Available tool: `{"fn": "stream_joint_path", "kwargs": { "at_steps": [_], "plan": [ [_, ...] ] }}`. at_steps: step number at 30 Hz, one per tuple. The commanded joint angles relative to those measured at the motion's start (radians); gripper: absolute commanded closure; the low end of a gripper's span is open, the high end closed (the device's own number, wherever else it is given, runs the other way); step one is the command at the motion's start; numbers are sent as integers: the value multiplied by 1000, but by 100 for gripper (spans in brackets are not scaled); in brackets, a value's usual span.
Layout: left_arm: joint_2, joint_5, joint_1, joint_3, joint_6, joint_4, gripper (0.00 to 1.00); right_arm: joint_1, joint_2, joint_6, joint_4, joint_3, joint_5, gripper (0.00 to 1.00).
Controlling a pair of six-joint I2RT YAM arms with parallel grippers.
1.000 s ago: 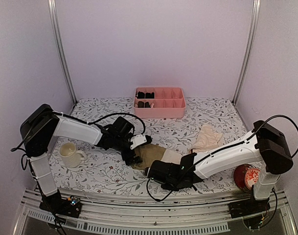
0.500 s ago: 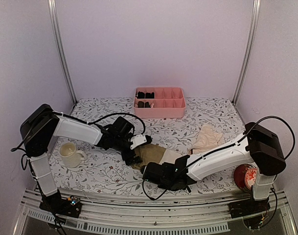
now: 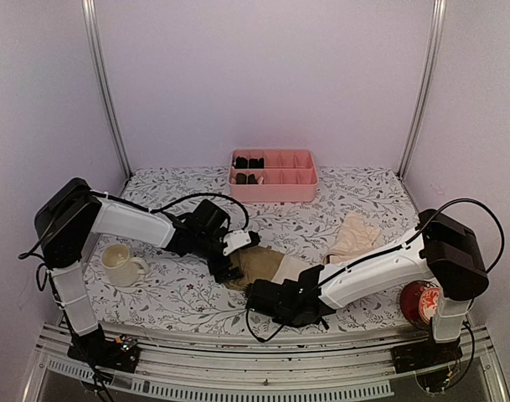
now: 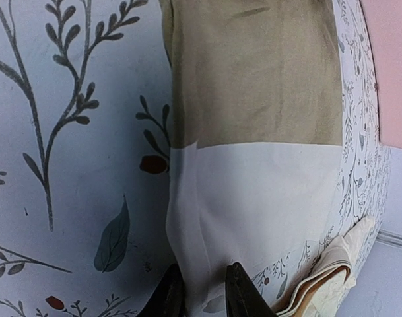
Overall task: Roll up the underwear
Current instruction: Pick up the underwear from the center of the board.
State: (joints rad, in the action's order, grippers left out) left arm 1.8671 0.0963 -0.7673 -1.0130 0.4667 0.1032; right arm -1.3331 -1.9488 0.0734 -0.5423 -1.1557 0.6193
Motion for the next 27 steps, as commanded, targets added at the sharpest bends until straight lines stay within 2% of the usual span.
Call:
{"fn": "stream_joint_path", "kwargs": {
  "at_steps": [1,8,12,13,22,27],
  "plan": [
    [40,-22,6,-7,4,44,2,-12,-58,-33,-136,25,-98,77],
    [43,-22,7,-10,4,47,2,-22,-82,-41,-140,12,-77,80],
    [43,-22,8,-10,5,48,2,-22,-90,-43,-132,5,-53,95],
    [43,-21,7,-10,4,48,1,-22,-90,-43,-132,3,-46,97],
    [-25,26,39,2,-16,36,1,-14,-14,-12,-138,-41,-81,98],
    [-105,53,68,38,-21,-5,2,39,30,1,-156,-47,-123,97]
  ]
}}
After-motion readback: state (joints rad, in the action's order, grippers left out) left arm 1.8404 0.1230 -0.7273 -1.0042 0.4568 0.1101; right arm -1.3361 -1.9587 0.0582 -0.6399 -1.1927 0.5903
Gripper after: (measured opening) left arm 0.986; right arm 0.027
